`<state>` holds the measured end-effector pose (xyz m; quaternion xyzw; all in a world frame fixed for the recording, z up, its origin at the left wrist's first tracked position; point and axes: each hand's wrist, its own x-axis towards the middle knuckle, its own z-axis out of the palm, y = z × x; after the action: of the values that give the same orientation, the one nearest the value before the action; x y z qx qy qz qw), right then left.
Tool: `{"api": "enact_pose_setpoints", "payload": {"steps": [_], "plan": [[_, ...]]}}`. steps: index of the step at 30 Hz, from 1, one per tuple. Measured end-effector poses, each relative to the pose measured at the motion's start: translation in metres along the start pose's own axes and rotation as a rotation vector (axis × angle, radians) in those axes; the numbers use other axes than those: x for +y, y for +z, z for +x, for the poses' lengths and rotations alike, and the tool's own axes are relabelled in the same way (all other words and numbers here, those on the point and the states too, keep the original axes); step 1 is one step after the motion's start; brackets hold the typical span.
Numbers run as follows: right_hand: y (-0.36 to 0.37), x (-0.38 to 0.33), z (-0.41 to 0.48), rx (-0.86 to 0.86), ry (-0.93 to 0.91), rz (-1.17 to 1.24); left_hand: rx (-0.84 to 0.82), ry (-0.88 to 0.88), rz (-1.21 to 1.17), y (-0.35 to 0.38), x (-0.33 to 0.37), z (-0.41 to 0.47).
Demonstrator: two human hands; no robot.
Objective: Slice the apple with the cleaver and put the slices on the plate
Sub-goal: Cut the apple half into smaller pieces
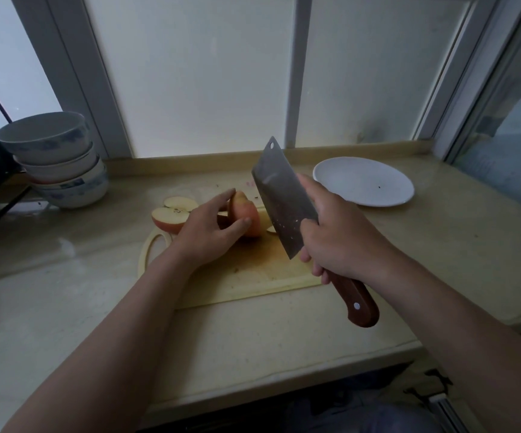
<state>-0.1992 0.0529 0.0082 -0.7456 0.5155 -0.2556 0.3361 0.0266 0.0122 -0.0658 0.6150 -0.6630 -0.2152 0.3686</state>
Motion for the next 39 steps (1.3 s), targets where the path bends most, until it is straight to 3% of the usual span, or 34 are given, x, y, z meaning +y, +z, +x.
{"api": "enact_pose_setpoints", "payload": {"steps": [39], "plan": [[0.0065,-0.0054,-0.0033,-0.028,-0.042,-0.195,-0.017,-0.004,-0.003,0.0038,-0.0048,0.0061]]}}
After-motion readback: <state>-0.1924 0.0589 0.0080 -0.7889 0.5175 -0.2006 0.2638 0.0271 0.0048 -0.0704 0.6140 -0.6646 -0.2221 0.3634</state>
